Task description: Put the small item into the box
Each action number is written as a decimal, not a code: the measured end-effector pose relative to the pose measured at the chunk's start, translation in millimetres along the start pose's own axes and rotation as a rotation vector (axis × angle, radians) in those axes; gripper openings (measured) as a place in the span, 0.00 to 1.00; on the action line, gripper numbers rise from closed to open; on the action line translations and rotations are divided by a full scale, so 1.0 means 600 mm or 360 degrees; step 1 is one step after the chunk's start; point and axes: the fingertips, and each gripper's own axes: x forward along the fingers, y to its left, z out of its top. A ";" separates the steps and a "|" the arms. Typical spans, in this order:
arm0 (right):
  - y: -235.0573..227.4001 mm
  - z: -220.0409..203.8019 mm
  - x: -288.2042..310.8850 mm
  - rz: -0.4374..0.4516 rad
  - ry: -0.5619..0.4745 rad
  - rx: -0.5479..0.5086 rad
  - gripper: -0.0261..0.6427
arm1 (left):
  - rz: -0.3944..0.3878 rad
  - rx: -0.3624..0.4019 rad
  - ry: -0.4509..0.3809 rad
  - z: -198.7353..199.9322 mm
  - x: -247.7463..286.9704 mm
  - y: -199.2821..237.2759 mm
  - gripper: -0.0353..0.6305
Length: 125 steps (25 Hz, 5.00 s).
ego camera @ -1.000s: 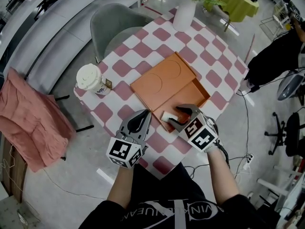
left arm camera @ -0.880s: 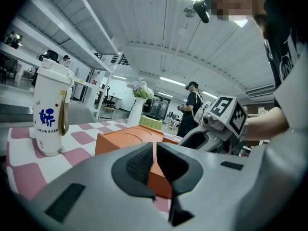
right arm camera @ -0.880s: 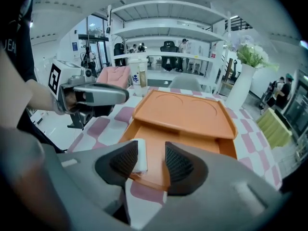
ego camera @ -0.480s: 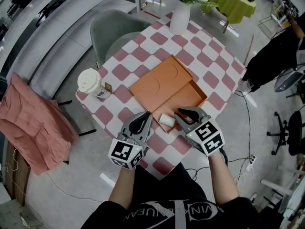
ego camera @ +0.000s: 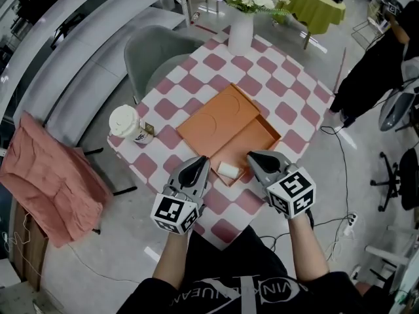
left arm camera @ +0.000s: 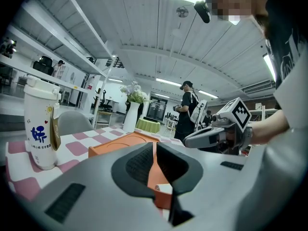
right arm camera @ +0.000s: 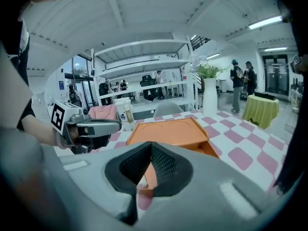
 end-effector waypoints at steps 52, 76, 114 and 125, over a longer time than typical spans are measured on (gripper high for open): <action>-0.014 0.151 -0.066 -0.0114 -0.0516 0.0079 0.05 | -0.0008 0.0126 -0.0224 0.149 -0.004 0.012 0.09; -0.011 0.146 -0.082 -0.0144 -0.0542 0.0081 0.05 | 0.0010 0.0091 -0.0228 0.139 -0.018 0.011 0.09; -0.005 0.128 -0.061 -0.0123 -0.0522 0.0176 0.05 | 0.0036 0.0028 -0.0187 0.115 -0.028 0.033 0.09; -0.001 0.125 -0.047 -0.0099 -0.0491 0.0166 0.05 | 0.0052 0.0020 -0.0187 0.114 -0.030 0.044 0.09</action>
